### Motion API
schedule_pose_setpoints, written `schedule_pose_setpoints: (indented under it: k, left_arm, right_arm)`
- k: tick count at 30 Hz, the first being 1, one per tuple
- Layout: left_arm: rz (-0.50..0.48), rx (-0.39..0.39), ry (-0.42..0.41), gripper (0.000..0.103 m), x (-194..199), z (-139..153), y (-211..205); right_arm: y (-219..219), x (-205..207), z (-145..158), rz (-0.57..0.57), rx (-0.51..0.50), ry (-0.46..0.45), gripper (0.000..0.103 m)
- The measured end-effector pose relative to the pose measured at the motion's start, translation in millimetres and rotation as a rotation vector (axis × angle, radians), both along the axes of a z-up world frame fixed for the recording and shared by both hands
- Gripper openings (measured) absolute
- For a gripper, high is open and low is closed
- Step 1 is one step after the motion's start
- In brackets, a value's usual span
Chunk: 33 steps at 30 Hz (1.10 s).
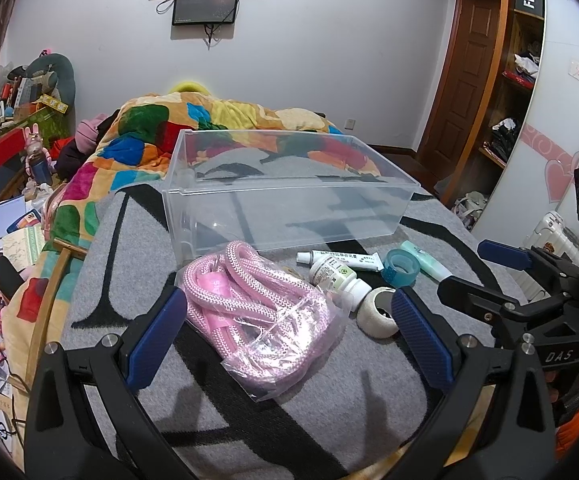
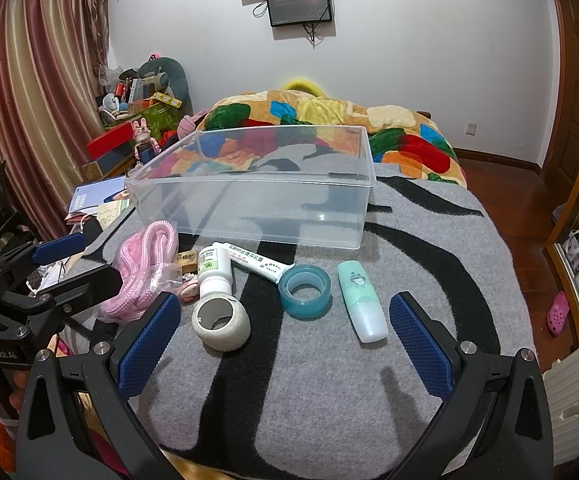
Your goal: Organize objects
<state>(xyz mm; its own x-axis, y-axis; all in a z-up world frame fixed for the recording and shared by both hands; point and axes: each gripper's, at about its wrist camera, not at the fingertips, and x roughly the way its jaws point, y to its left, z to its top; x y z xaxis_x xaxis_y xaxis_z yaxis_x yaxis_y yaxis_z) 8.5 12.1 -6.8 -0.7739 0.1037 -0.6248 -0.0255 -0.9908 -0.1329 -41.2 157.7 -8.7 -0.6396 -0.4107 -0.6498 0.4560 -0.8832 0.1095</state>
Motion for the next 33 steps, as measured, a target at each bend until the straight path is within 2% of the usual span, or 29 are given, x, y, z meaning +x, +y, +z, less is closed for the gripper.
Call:
schedule_pose_setpoints:
  k: [7,15,18,20,22,25,28,33]
  left_arm:
    - [-0.009,0.001,-0.013,0.103,-3.9,1.2,0.6]
    - [-0.018,-0.007,-0.060,0.103,-36.9,4.1,0.4]
    - [-0.024,-0.044,-0.094,0.103,-56.0,-1.2,5.7]
    - [-0.012,-0.103,-0.116,0.103,-65.6,-8.4,9.9]
    - [0.003,-0.139,-0.133,0.103,-67.8,-14.8,9.1]
    - [0.021,-0.148,-0.155,0.103,-59.6,-23.8,-2.3]
    - [0.029,-0.134,-0.175,0.103,-45.4,-28.5,-18.5]
    - [0.058,-0.175,-0.182,0.103,-25.0,-30.5,-38.2]
  right_arm:
    - [-0.8,1.3,-0.5,-0.001,0.001,-0.002,0.103]
    - [5.1,-5.1,-3.2,-0.037,0.016,-0.008,0.103]
    - [12.7,-16.0,-5.7,-0.069,0.031,-0.023,0.103]
    - [19.4,-26.2,-10.2,-0.090,0.036,-0.045,0.103]
    - [25.7,-36.1,-17.3,-0.111,0.048,-0.071,0.103]
    - [34.2,-50.7,-28.5,-0.128,0.060,-0.103,0.102]
    - [38.5,-59.7,-40.0,-0.124,0.074,-0.134,0.094]
    - [37.8,-61.9,-49.1,-0.106,0.106,-0.132,0.073]
